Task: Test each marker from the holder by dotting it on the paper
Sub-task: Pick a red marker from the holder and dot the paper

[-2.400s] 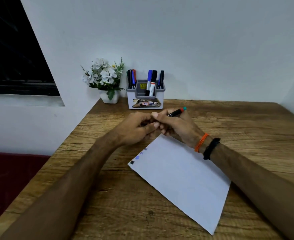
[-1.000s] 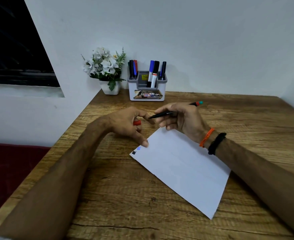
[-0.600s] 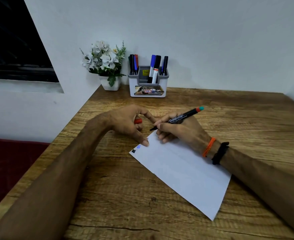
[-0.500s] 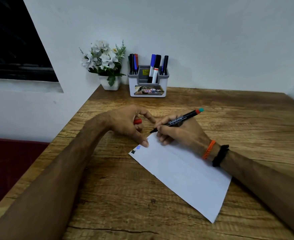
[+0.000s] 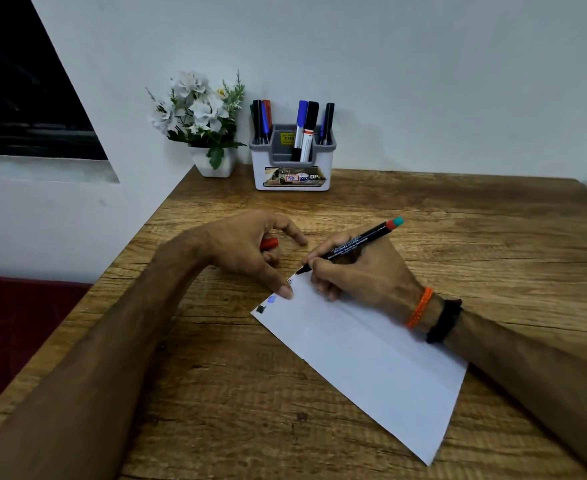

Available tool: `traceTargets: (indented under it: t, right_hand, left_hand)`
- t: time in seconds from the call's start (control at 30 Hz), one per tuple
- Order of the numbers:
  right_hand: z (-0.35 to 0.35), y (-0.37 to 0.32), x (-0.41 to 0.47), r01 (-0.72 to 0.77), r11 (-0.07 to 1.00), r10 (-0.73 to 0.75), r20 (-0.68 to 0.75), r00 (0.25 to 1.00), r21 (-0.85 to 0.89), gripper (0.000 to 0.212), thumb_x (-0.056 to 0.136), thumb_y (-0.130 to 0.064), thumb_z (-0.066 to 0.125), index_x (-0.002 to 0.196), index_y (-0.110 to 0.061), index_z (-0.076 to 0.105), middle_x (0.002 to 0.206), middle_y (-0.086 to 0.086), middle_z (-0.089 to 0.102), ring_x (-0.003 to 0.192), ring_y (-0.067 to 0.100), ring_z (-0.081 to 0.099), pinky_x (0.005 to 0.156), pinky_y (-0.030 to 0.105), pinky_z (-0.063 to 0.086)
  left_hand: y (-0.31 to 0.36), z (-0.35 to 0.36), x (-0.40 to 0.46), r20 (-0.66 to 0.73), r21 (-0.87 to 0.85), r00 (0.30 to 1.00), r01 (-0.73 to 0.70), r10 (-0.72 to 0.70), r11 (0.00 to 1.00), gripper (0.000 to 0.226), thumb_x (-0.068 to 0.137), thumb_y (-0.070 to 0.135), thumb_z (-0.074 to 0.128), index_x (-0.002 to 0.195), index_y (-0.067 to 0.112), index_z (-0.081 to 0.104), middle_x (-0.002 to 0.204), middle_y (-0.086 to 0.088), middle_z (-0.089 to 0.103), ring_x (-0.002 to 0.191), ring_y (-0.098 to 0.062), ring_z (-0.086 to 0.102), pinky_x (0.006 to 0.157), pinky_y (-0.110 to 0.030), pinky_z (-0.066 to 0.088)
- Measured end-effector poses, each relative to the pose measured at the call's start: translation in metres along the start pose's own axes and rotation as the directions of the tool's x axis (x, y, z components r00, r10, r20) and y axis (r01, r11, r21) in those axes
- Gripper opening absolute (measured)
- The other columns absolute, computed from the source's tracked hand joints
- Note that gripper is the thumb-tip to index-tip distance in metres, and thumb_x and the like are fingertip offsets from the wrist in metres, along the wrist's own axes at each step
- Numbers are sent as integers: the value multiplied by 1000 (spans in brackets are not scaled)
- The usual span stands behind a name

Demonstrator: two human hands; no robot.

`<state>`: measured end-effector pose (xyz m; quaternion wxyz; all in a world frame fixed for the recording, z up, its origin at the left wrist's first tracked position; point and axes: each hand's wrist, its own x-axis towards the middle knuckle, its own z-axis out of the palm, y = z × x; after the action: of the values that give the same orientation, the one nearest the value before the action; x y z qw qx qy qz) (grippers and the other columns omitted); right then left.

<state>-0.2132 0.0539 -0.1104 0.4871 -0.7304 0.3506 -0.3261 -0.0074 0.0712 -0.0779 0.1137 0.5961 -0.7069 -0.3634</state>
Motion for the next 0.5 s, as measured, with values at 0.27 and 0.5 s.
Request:
traceTargets:
  t: [0.27, 0.5]
  right_hand:
    - [1, -2, -1, 16, 1000, -16, -1, 1000, -24, 5, 84, -2, 69, 84, 1, 73, 60, 11, 71, 45, 15, 65, 45, 21, 50]
    - [1, -2, 0, -10, 999, 10, -25, 1000, -33, 6, 85, -5, 70, 86, 0, 74, 62, 10, 72, 48, 14, 66, 46, 22, 52]
  left_hand:
    - [1, 0, -2, -2, -7, 1000, -12, 12, 1000, 78, 50, 38, 87, 120, 32, 55, 51, 10, 47, 47, -5, 45, 61, -23, 38]
    - [1, 0, -2, -14, 7, 1000, -21, 21, 1000, 73, 57, 31, 89, 121, 31, 55, 50, 11, 45, 47, -5, 44, 60, -22, 37]
